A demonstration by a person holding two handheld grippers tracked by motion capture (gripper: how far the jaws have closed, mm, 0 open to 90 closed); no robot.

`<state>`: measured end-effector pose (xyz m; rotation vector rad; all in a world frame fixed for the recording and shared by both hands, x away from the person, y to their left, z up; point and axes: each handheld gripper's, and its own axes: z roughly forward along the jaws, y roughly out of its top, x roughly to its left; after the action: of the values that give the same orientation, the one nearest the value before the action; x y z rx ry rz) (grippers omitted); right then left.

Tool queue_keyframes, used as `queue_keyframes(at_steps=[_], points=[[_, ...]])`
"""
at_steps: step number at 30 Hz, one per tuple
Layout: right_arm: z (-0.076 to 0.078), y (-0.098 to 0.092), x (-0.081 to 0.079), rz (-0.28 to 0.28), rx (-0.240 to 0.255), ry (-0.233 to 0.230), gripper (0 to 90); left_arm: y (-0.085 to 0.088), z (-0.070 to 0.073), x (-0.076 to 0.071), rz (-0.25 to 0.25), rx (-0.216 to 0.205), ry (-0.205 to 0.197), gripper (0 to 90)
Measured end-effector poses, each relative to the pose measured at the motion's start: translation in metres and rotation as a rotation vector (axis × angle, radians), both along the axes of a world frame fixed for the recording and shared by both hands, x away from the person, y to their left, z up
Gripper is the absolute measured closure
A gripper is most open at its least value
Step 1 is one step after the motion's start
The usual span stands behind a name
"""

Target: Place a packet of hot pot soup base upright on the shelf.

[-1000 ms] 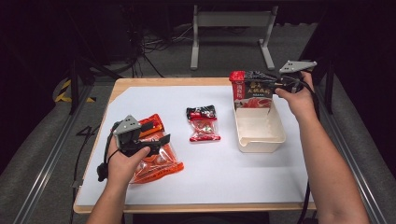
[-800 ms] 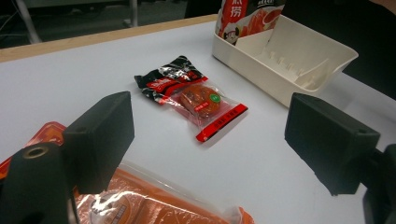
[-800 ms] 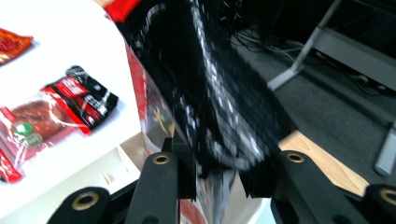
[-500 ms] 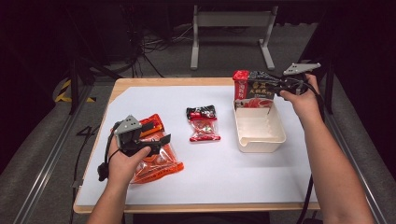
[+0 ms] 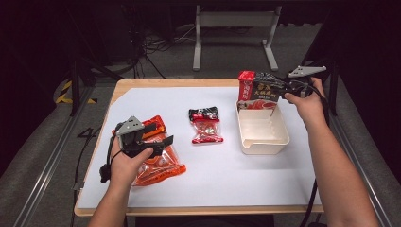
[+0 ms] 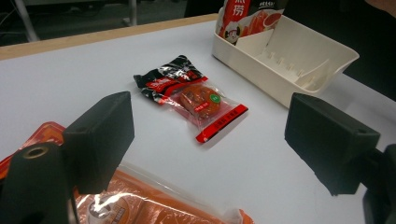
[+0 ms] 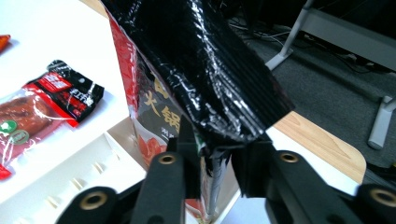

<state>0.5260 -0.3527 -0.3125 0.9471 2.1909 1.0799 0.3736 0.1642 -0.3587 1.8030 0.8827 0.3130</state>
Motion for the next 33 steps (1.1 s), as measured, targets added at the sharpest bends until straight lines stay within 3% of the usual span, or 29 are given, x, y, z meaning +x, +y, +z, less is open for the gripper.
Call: queue_keyframes(at_steps=[3,6,12,17,18,25,28,30,31,33], points=[[0.001,-0.002,-0.004,-0.004,0.037,0.004,57.2,0.001,0.0,0.001,0.003,-0.002,0.002,16.7],[0.002,-0.003,-0.012,-0.021,0.082,0.018,49.3,0.002,0.0,0.002,0.006,-0.001,0.0,16.7],[0.01,-0.003,-0.029,-0.012,0.055,-0.006,45.6,0.005,0.002,0.003,0.009,0.003,0.006,16.4],[0.014,-0.008,-0.04,-0.024,0.07,-0.013,43.3,0.009,0.004,0.003,0.015,0.007,0.013,15.8],[0.016,-0.011,-0.048,-0.028,0.07,-0.012,43.1,0.011,0.005,0.003,0.027,0.015,0.02,16.1],[0.019,-0.007,-0.07,-0.006,0.091,-0.012,43.7,0.017,0.008,0.004,0.035,0.04,0.031,17.7],[0.02,-0.002,-0.08,0.017,0.106,-0.016,43.7,0.018,0.011,0.003,0.034,0.067,0.048,22.4],[0.021,0.0,-0.086,0.028,0.112,-0.021,43.7,0.017,0.013,0.003,0.034,0.134,0.03,22.3],[0.021,0.0,-0.086,0.028,0.112,-0.021,43.7,0.017,0.013,0.003,0.034,0.134,0.03,21.2],[0.023,0.005,-0.096,0.052,0.137,-0.012,43.3,0.015,0.013,0.004,-0.016,0.161,0.026,16.4]])
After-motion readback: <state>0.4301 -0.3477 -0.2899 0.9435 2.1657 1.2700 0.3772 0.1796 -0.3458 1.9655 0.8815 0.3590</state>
